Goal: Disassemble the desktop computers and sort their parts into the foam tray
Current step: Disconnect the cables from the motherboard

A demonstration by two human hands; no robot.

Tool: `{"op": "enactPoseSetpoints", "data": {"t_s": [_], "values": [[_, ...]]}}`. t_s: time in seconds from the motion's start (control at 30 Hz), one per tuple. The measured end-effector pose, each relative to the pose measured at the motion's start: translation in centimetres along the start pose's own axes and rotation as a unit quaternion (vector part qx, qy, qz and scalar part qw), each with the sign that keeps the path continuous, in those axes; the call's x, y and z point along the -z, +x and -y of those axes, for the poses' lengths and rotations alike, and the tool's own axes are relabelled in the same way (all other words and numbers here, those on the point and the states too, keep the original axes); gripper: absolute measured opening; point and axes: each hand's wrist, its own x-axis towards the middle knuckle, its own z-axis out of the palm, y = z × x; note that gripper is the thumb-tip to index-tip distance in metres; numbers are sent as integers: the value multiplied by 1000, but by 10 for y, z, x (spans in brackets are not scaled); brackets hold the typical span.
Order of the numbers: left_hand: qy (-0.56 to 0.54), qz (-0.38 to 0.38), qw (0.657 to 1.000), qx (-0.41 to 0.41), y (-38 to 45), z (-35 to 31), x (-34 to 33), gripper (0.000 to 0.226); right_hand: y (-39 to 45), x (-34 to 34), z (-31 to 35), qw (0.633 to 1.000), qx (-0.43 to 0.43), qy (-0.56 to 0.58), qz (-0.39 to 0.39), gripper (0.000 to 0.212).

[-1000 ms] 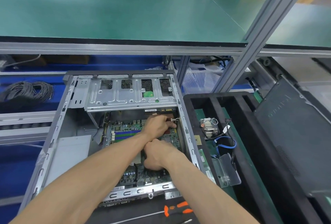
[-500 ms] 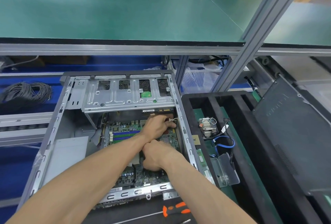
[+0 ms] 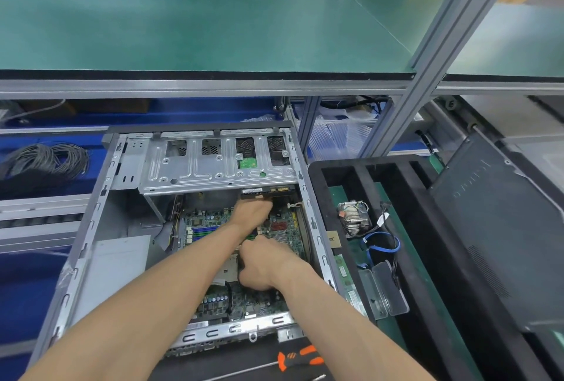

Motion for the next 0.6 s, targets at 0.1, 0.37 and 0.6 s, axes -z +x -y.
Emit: {"op": "enactPoseSetpoints", "data": {"t_s": [0.1,0.37,0.6], "values": [[6,36,999,1,5,-8,-1,32,1,0,0,1000,-1,3,-3,31],[66,101,993,-18,16,-23,1,27,-1,0,1,1000,-6,10,2,37],[72,74,995,-12,19,-22,-5,38,-1,0,0,1000,-9,-1,0,39]]}}
